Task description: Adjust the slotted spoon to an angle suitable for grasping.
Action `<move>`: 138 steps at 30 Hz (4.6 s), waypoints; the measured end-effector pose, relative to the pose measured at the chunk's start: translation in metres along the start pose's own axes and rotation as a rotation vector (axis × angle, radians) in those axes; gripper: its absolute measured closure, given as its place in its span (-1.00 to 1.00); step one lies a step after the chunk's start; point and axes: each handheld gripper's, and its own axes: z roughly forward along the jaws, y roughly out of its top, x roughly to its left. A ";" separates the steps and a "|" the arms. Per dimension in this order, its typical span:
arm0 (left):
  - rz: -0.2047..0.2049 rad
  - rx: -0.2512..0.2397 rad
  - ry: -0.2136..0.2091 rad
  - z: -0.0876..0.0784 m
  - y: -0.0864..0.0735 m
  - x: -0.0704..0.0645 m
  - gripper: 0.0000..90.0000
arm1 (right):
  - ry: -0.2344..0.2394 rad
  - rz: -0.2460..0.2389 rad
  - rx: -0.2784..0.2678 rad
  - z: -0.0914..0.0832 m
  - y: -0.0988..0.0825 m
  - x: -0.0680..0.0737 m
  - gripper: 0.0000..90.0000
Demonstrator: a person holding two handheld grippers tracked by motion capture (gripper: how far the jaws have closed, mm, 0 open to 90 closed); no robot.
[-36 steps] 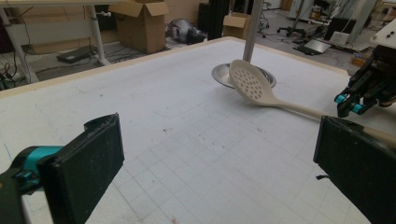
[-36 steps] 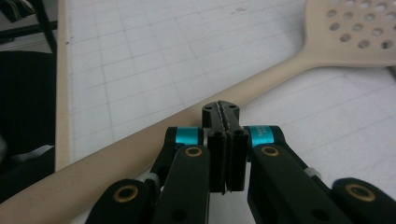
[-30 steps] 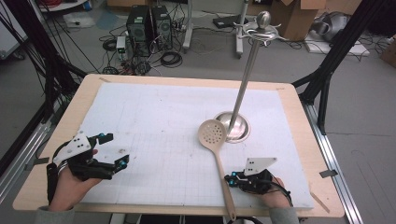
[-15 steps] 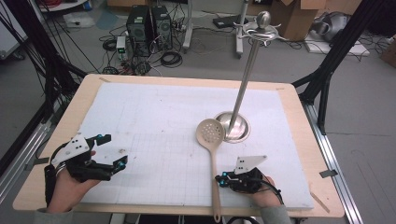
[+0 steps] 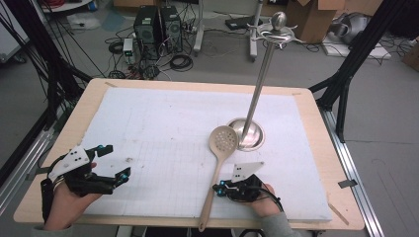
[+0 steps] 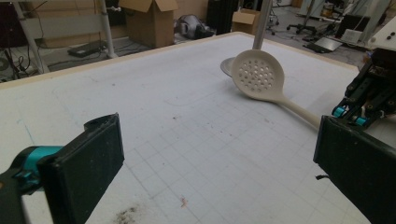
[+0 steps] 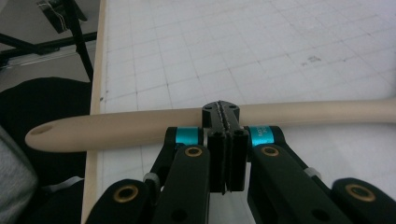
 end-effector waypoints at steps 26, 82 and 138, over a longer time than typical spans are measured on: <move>-0.010 0.005 0.015 -0.008 -0.005 0.001 -0.95 | -0.187 0.106 -0.033 0.012 0.026 -0.028 1.00; 0.003 0.033 -0.067 0.030 -0.001 -0.005 -0.95 | -0.517 0.235 0.098 -0.052 -0.031 -0.039 1.00; 0.027 0.041 -0.141 0.062 0.007 -0.015 -0.95 | -0.339 0.250 0.007 -0.094 -0.069 0.045 1.00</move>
